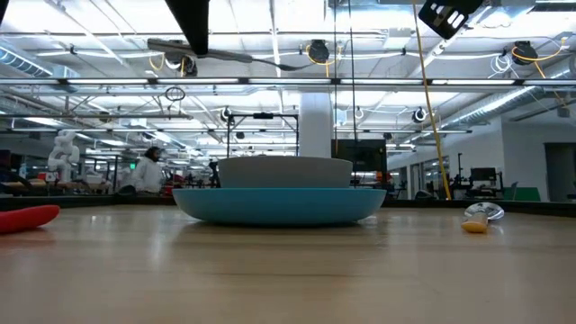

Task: Set table place
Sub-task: Put the blue fork to the left of the blue plate

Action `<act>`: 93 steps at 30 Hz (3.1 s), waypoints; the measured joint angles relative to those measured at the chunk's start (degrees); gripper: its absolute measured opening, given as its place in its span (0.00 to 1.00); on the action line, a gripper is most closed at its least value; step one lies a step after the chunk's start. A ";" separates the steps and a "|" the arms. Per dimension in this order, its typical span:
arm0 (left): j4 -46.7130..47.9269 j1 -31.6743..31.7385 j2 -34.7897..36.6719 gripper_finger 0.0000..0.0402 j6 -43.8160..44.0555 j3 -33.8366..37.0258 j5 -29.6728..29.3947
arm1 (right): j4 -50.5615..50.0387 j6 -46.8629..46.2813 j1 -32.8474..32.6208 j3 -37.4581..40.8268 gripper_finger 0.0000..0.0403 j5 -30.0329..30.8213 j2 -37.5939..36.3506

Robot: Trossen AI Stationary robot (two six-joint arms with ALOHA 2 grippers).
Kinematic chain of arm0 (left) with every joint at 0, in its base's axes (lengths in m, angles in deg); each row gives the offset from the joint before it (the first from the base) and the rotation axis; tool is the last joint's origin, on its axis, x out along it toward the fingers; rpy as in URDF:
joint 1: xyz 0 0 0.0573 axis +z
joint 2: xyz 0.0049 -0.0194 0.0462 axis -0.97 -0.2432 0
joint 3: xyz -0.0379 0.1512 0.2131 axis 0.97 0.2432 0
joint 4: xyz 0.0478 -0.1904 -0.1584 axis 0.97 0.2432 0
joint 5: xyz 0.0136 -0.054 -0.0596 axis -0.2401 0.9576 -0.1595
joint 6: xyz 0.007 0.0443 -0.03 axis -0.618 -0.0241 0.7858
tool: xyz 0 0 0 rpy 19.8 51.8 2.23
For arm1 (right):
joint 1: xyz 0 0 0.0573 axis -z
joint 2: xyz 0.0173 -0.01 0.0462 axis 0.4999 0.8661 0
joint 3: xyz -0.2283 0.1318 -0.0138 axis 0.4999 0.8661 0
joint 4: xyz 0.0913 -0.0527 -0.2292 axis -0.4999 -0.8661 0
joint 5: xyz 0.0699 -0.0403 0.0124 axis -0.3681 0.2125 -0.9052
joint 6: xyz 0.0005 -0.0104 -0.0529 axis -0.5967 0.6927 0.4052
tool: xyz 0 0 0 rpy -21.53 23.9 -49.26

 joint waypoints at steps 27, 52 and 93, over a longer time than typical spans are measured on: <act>-15.88 14.40 30.90 0.09 14.09 43.65 5.37 | 2.44 1.53 0.19 5.38 0.11 0.07 0.00; -30.40 19.34 30.88 0.05 21.75 57.21 12.25 | -0.41 6.30 0.22 5.38 0.11 0.07 0.00; -36.56 9.68 25.50 0.08 52.14 57.16 8.59 | -5.57 6.64 -2.17 5.38 0.11 -0.20 0.02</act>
